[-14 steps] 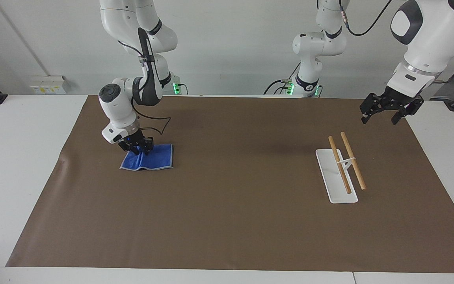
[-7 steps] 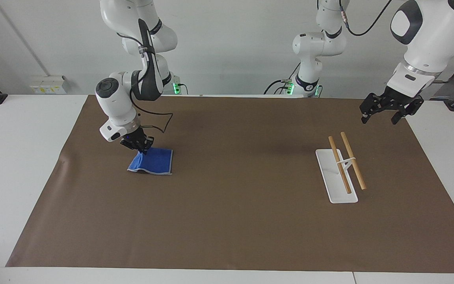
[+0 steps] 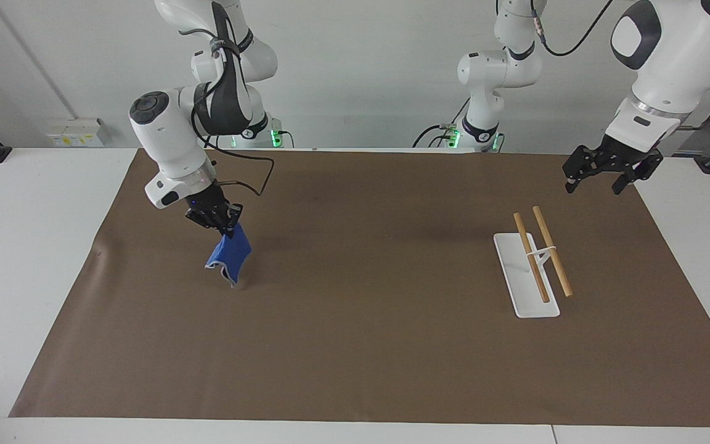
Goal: Right arm passes towel to left arm to hang
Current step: 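Lift the towel with the right gripper while the left gripper reaches toward it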
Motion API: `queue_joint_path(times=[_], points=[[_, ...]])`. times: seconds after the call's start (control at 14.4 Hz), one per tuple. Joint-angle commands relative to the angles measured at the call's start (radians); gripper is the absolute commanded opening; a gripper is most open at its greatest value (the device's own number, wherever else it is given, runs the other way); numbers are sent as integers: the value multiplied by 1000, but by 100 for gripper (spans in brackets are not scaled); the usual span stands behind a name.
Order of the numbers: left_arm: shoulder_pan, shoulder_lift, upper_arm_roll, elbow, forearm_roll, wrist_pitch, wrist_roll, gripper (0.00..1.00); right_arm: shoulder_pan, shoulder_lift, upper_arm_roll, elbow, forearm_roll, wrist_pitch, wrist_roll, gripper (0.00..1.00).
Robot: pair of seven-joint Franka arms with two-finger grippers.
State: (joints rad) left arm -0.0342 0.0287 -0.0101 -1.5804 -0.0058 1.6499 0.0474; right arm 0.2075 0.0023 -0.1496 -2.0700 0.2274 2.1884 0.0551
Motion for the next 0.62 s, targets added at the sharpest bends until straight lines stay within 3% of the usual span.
queue_joint_path(times=[0.0,0.28,0.56], points=[[-4,-7,1,5,-11,-9,0,100,-5,1,7,63,116,-30,20,0],[-12,-18,-37,5,-71,-7,-13,100,-5,11,8,105,456,-7,29,0],[-10,-26,-129,-19,-247,63,-442,100,-5,13,37,103,708,74,115,0]])
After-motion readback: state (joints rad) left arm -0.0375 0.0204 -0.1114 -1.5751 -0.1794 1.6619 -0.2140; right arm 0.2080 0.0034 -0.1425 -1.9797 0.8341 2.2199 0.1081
